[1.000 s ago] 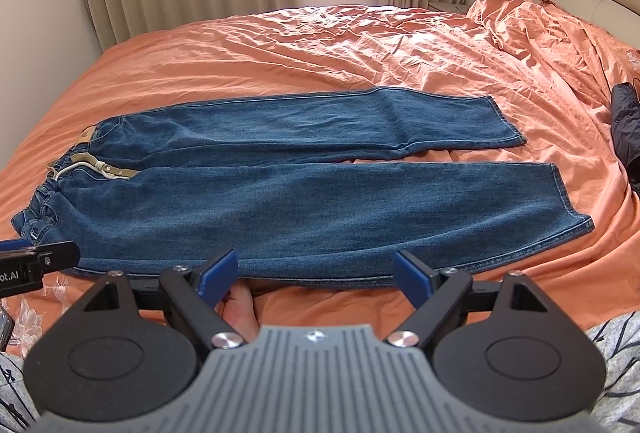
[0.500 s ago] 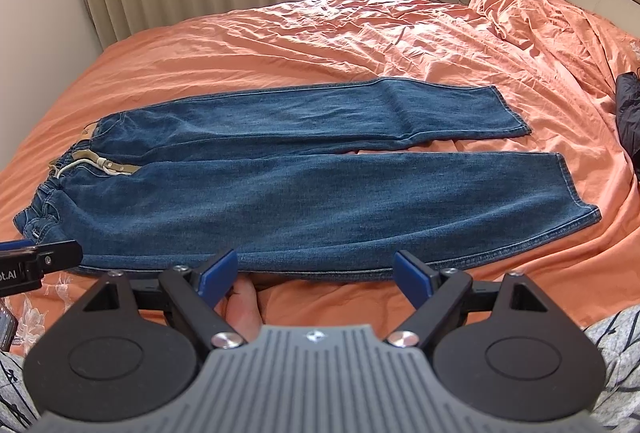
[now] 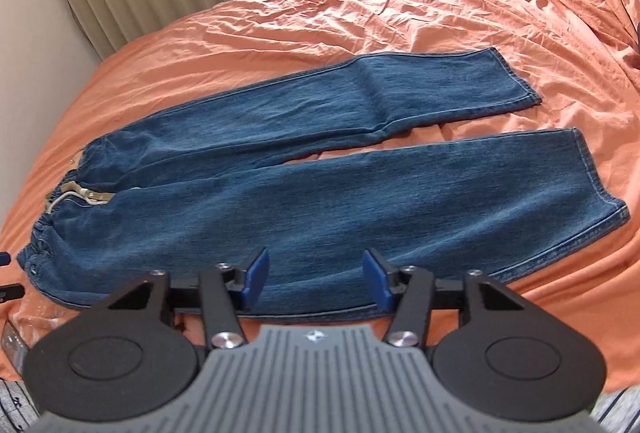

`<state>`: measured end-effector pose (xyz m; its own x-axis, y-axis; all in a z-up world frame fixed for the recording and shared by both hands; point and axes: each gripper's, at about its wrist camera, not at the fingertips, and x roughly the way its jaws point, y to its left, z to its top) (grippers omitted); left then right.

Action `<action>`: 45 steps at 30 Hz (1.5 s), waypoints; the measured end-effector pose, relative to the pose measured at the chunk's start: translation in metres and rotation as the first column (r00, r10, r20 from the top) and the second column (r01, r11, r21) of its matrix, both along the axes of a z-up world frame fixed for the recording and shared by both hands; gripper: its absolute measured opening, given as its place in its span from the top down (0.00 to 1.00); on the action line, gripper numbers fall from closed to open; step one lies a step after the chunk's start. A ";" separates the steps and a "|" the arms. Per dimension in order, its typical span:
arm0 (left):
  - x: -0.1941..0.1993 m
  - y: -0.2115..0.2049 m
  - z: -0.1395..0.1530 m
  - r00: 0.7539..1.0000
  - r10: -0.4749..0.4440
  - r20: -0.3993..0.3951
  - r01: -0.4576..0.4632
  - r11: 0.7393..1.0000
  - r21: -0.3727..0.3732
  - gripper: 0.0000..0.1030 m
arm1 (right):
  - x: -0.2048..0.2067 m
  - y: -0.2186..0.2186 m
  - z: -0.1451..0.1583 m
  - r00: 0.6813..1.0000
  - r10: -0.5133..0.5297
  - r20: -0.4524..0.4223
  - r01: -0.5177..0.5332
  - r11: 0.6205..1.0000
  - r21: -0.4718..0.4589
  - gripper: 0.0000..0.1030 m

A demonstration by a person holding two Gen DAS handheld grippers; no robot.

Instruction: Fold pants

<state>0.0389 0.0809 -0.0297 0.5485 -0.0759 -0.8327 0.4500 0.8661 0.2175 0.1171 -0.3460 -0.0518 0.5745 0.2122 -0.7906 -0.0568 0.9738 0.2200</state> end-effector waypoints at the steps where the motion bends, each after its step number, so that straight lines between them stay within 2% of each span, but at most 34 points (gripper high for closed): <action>1: 0.004 0.008 -0.008 0.999 -0.028 -0.041 0.029 0.999 0.032 0.25 | 0.007 -0.005 -0.002 1.000 0.003 -0.005 -0.003 1.000 -0.022 0.63; 3: 0.009 0.019 -0.025 0.993 -0.066 -0.095 0.076 0.992 0.104 0.25 | 0.019 -0.016 -0.005 1.000 0.013 -0.008 -0.014 0.997 -0.071 0.70; 5: 0.012 0.032 -0.046 0.984 -0.099 -0.150 0.125 0.977 0.175 0.25 | 0.032 -0.029 -0.007 1.000 -0.001 -0.016 -0.001 0.993 -0.118 0.85; 8: 0.017 0.045 -0.071 0.972 -0.133 -0.192 0.180 0.950 0.254 0.25 | 0.049 -0.049 -0.007 0.999 -0.003 -0.036 -0.003 0.987 -0.158 0.87; 10: 0.018 0.048 -0.089 0.968 -0.158 -0.196 0.220 0.909 0.355 0.27 | 0.057 -0.060 -0.004 0.999 0.028 -0.040 -0.035 0.981 -0.191 0.87; 12: 0.017 0.048 -0.099 0.964 -0.180 -0.195 0.248 0.871 0.424 0.27 | 0.060 -0.068 0.002 0.998 0.057 -0.006 -0.057 0.964 -0.258 0.85; 15: 0.012 0.041 -0.108 0.953 -0.249 -0.170 0.301 0.805 0.511 0.30 | 0.066 -0.079 0.006 0.983 0.181 -0.041 -0.184 0.916 -0.356 0.84; 16: 0.011 0.038 -0.112 0.952 -0.258 -0.166 0.307 0.781 0.544 0.40 | 0.067 -0.082 0.006 0.971 0.227 -0.074 -0.238 0.893 -0.382 0.84; 17: 0.011 0.036 -0.114 0.951 -0.262 -0.165 0.309 0.770 0.559 0.51 | 0.068 -0.086 0.005 0.955 0.275 -0.108 -0.295 0.864 -0.407 0.84; 18: 0.011 0.035 -0.113 0.951 -0.262 -0.163 0.308 0.769 0.560 0.57 | 0.068 -0.091 0.002 0.935 0.322 -0.147 -0.353 0.830 -0.432 0.84; 19: 0.011 0.033 -0.111 0.954 -0.254 -0.159 0.300 0.782 0.546 0.73 | 0.067 -0.096 -0.001 0.915 0.358 -0.185 -0.402 0.796 -0.453 0.84; 20: 0.011 0.034 -0.108 0.959 -0.238 -0.155 0.284 0.799 0.531 0.78 | 0.067 -0.101 -0.004 0.895 0.388 -0.219 -0.445 0.765 -0.465 0.84; 22: 0.014 0.032 -0.098 0.975 -0.195 -0.105 0.221 0.831 0.511 0.85 | 0.063 -0.113 -0.013 0.852 0.435 -0.292 -0.524 0.699 -0.487 0.84; 25: 0.020 0.037 -0.069 0.996 -0.087 0.004 0.077 0.897 0.436 0.89 | 0.055 -0.125 -0.031 0.785 0.488 -0.381 -0.619 0.600 -0.507 0.83; 27: 0.027 0.040 -0.048 0.998 -0.020 0.062 -0.005 0.925 0.380 0.89 | 0.050 -0.129 -0.045 0.745 0.525 -0.411 -0.665 0.532 -0.525 0.71; 28: 0.032 0.040 -0.039 0.997 0.010 0.081 -0.038 0.933 0.358 0.89 | 0.048 -0.130 -0.051 0.729 0.543 -0.418 -0.680 0.504 -0.532 0.63; 32: 0.045 0.033 -0.018 0.990 0.074 0.117 -0.109 0.939 0.327 0.90 | 0.044 -0.128 -0.076 0.658 0.600 -0.455 -0.737 0.386 -0.555 0.63; 36: 0.053 0.033 -0.005 0.981 0.137 0.138 -0.173 0.941 0.292 0.90 | 0.040 -0.120 -0.096 0.607 0.638 -0.473 -0.759 0.291 -0.582 0.65; 39: 0.048 0.033 -0.005 0.971 0.182 0.156 -0.218 0.939 0.265 0.90 | 0.033 -0.117 -0.102 0.588 0.657 -0.473 -0.763 0.254 -0.595 0.86; 41: 0.047 0.035 -0.003 0.965 0.199 0.169 -0.238 0.937 0.254 0.90 | 0.025 -0.117 -0.098 0.582 0.678 -0.449 -0.751 0.237 -0.616 0.94; 43: 0.047 0.035 -0.003 0.958 0.224 0.181 -0.263 0.936 0.234 0.90 | 0.023 -0.121 -0.088 0.606 0.682 -0.409 -0.725 0.263 -0.636 0.98; 45: 0.048 0.035 -0.002 0.949 0.244 0.202 -0.285 0.935 0.212 0.90 | 0.027 -0.126 -0.073 0.657 0.667 -0.352 -0.686 0.335 -0.646 1.00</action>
<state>0.0867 0.1162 -0.0315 0.6558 0.2781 -0.7018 0.1501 0.8631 0.4823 0.1443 -0.4718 -0.1244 0.4796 -0.0725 -0.8745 -0.7739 0.4347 -0.4605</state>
